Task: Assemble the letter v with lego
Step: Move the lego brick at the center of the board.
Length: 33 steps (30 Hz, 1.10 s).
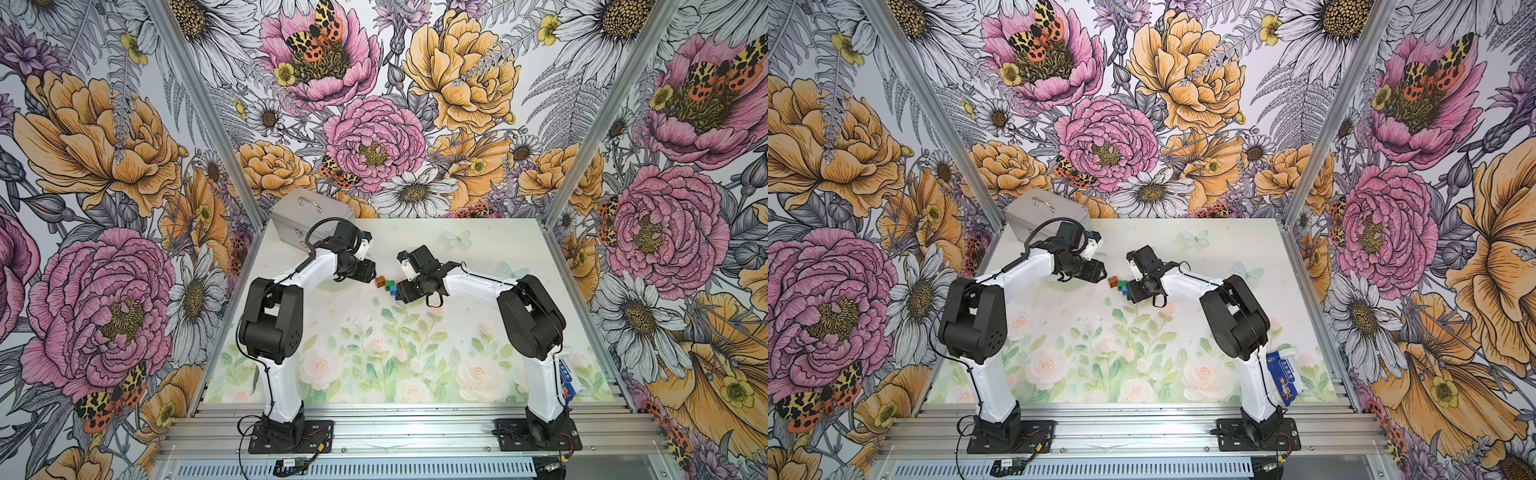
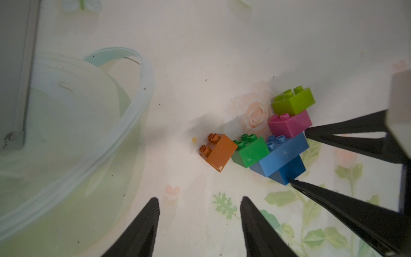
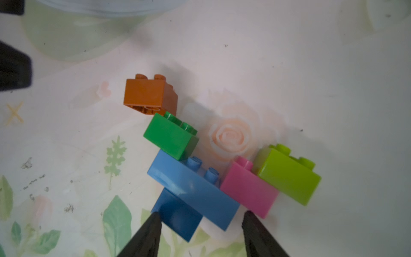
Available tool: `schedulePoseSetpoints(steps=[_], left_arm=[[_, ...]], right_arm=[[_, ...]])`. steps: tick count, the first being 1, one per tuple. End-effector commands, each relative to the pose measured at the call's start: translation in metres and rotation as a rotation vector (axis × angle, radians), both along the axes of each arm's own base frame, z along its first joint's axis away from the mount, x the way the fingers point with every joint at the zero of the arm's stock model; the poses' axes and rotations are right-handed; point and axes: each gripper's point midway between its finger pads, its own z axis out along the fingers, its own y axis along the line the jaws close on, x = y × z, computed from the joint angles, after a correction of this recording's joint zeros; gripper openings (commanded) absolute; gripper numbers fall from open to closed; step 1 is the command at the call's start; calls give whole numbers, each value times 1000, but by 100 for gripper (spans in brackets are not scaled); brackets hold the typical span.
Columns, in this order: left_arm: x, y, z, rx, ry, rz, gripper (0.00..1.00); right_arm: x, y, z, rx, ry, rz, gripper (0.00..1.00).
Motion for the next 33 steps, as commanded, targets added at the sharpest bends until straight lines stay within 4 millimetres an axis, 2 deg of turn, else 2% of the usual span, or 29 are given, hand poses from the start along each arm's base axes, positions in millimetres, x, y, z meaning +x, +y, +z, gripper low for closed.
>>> schedulePoseSetpoints(steps=[1,6,13,15,17,19,26,33], left_arm=[[-7,-7,-6,16,2,-77,61],[-8,-7,-9,11,12,-70,60],[-11,-11,-10,-33,50,-21,58],[-14,-7,-17,-42,89,62,50],[-15,7,-27,-10,123,195,48],[-16,19,-37,-3,157,328,40],[-22,23,-42,-113,205,556,36],[-26,17,-69,-112,282,613,35]], right_arm=[[2,6,-1,3,9,61,61],[7,-8,0,-3,37,9,62],[7,-9,7,39,53,11,68],[8,-13,10,40,50,-5,69],[11,-17,10,41,52,-21,70],[13,-19,11,52,58,-36,70],[22,-17,15,101,76,-40,69],[32,-15,20,150,89,-36,72]])
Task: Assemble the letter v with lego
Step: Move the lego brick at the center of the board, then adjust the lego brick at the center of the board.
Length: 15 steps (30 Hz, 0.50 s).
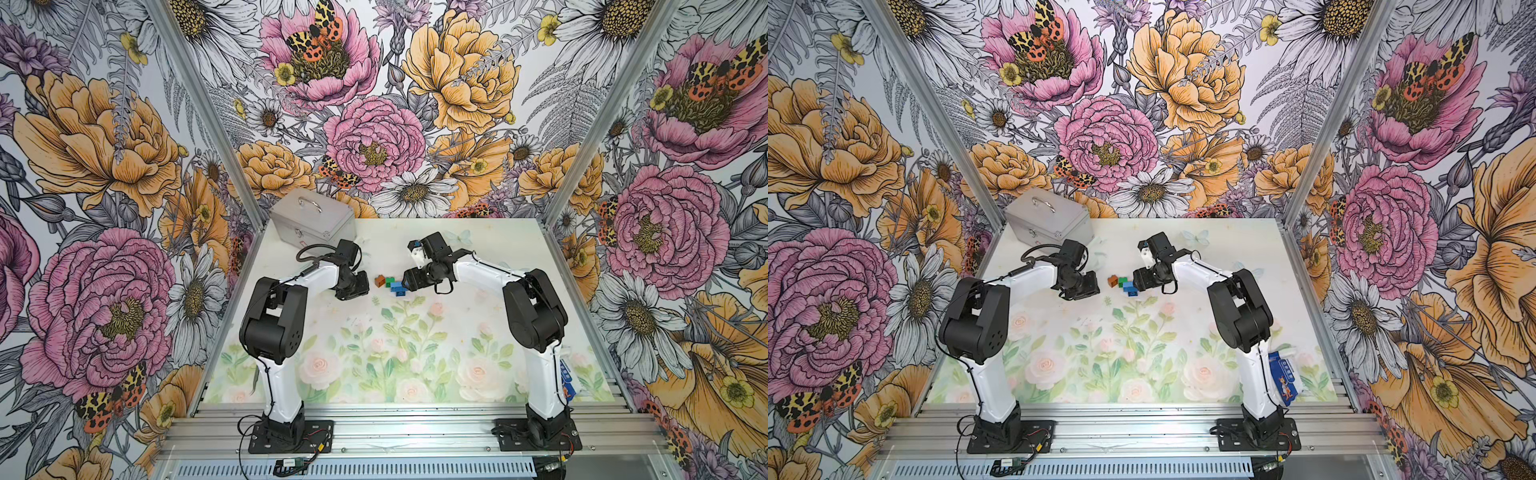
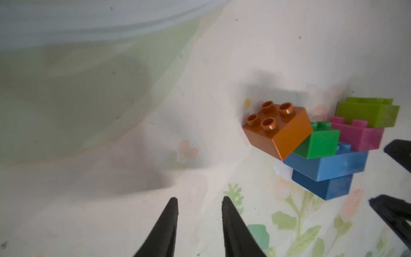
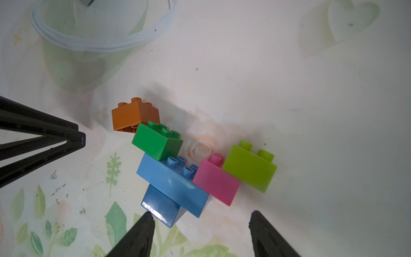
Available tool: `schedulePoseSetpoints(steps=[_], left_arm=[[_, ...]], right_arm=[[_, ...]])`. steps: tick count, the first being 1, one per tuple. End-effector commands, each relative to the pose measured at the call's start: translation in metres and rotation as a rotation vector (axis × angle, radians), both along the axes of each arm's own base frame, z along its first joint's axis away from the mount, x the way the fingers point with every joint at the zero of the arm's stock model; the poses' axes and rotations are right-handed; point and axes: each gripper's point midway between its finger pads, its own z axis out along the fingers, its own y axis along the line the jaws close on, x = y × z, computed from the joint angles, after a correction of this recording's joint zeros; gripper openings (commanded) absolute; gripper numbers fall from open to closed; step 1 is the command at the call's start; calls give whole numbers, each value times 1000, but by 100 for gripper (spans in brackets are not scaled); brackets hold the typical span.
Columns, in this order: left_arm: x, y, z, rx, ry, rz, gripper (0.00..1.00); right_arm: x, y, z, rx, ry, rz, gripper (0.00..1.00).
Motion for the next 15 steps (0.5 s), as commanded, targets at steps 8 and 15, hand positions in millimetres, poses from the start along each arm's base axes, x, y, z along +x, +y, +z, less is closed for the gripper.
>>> schedulePoseSetpoints(steps=[8,15], left_arm=[[19,-12,-25,-18,32,84,35],[28,-26,-23,-44,25,76,35]], right_arm=[[26,-9,4,27,7,-108,72],[34,-23,-3,-1,25,-241,73]])
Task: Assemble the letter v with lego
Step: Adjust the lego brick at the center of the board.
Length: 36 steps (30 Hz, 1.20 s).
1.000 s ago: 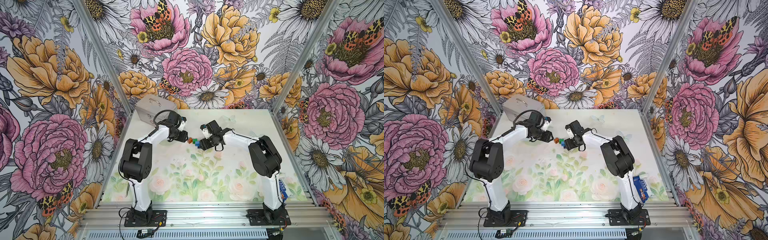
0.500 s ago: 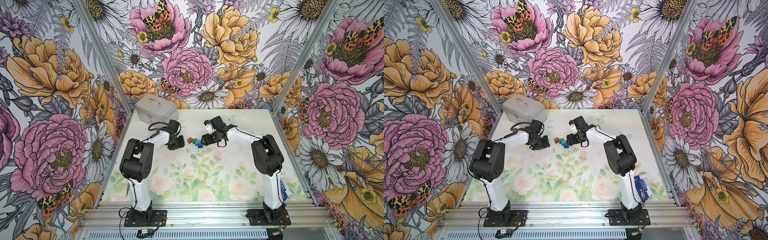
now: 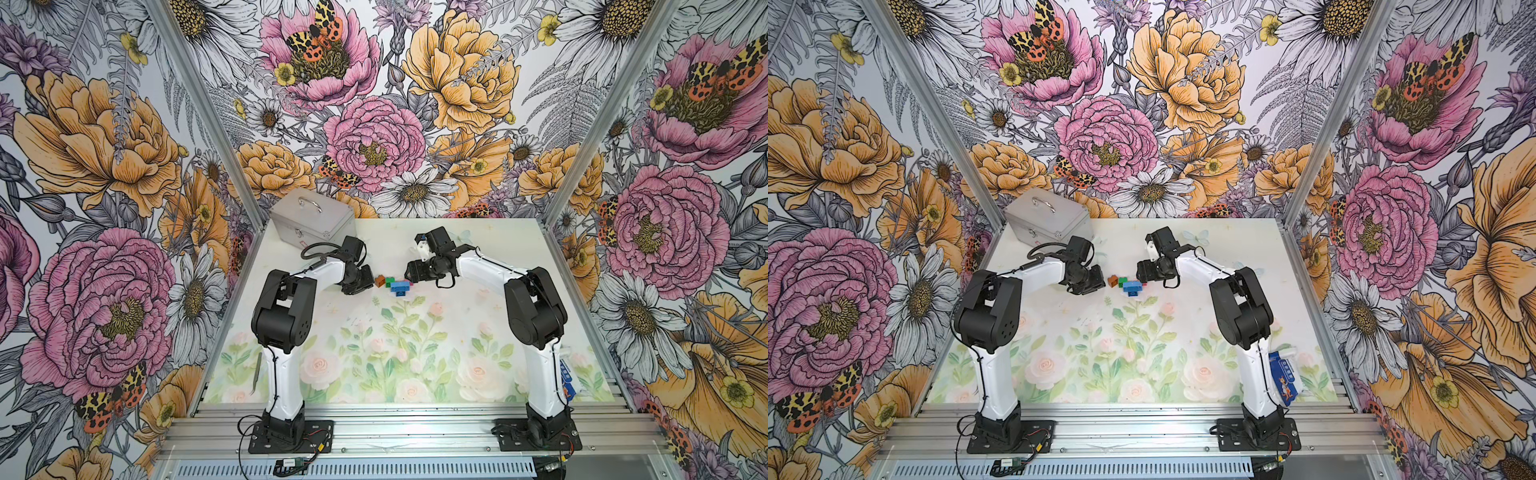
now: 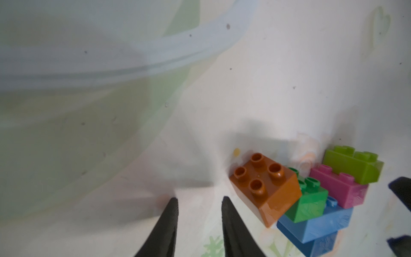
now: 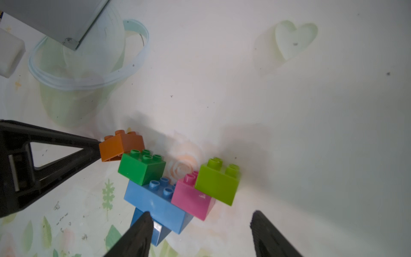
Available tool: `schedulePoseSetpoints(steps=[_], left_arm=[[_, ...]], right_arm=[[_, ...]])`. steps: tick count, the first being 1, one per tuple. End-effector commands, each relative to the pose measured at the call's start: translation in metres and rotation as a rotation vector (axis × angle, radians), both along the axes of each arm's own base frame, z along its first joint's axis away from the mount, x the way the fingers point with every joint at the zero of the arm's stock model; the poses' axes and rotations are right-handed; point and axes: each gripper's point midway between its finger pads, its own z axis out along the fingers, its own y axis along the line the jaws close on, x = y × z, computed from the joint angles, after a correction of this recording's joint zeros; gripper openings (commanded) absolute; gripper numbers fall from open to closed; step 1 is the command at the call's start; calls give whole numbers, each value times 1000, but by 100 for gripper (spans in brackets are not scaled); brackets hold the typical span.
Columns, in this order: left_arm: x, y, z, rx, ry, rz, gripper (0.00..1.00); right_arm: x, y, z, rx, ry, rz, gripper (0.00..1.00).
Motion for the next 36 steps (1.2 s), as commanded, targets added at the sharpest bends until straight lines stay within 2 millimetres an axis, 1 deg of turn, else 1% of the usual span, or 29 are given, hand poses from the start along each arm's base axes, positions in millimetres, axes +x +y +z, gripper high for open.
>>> schedulePoseSetpoints(steps=[1,4,10,12,16,21,24,30,32,33,36], left_arm=[[-2,-10,-12,-9,34,2,35],[2,-16,-11,-12,28,-5,35],[10,-19,-11,-15,19,1,36],[12,-17,-11,-10,16,4,36],[15,-6,-12,-2,18,27,38],[15,5,-11,1,17,39,39],[11,8,-3,6,1,37,41],[3,12,22,11,-48,25,48],[7,10,29,21,-75,16,52],[11,8,32,23,-87,7,53],[24,-3,31,2,-93,-19,52]], right_arm=[[12,-6,-5,-11,6,-88,73],[13,-5,-7,-9,13,-101,74],[13,-7,-11,-8,27,-119,74],[12,-8,-12,-11,31,-123,74],[10,-6,-15,6,52,-131,73],[10,-4,-15,28,73,-160,69],[9,-2,-14,55,100,-195,67],[5,8,-15,96,142,-216,66],[4,12,-14,102,145,-203,66],[4,13,-13,101,141,-199,66],[3,18,-12,107,140,-179,65]])
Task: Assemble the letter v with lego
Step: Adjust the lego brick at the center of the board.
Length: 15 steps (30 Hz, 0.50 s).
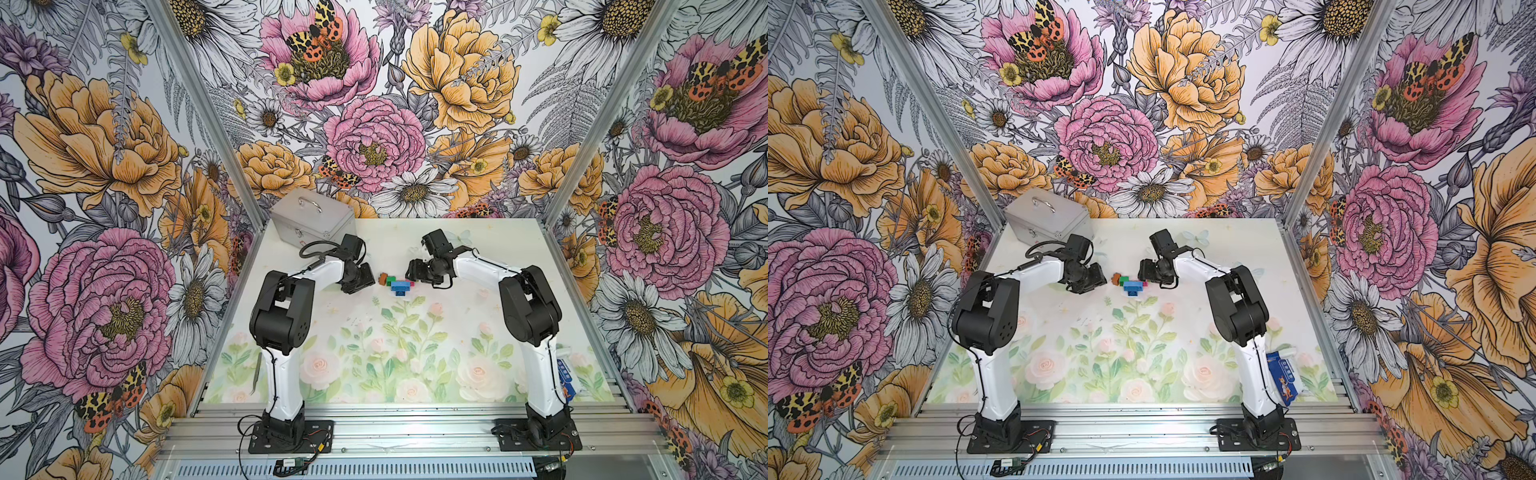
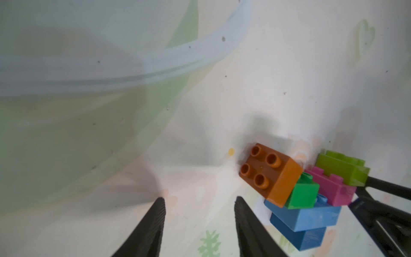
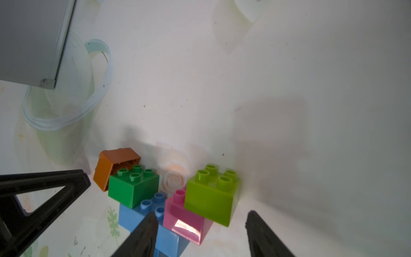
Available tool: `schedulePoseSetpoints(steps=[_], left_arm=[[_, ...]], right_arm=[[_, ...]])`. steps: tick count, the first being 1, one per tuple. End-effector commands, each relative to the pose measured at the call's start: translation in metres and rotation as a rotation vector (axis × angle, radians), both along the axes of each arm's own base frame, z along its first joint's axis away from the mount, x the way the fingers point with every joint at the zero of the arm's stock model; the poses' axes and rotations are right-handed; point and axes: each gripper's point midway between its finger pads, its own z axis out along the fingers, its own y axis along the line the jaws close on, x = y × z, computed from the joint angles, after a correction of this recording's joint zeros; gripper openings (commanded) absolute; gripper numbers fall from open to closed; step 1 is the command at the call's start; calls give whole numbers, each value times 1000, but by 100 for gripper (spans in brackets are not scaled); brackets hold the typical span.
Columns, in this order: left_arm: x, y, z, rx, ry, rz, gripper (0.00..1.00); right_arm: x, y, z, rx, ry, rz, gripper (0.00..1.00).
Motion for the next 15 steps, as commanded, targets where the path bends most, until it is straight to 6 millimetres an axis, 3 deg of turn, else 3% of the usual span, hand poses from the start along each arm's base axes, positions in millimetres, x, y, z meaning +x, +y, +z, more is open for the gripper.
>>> schedulePoseSetpoints(steps=[1,8,15], left_arm=[[23,-11,16,-9,-66,-41,52],[44,-25,4,-26,-44,-66,41],[42,-23,-8,3,-5,-61,31]], right_arm=[[3,14,6,35,-8,24,65],[-1,19,2,42,-8,79,62],[-3,23,5,47,-21,119,62]])
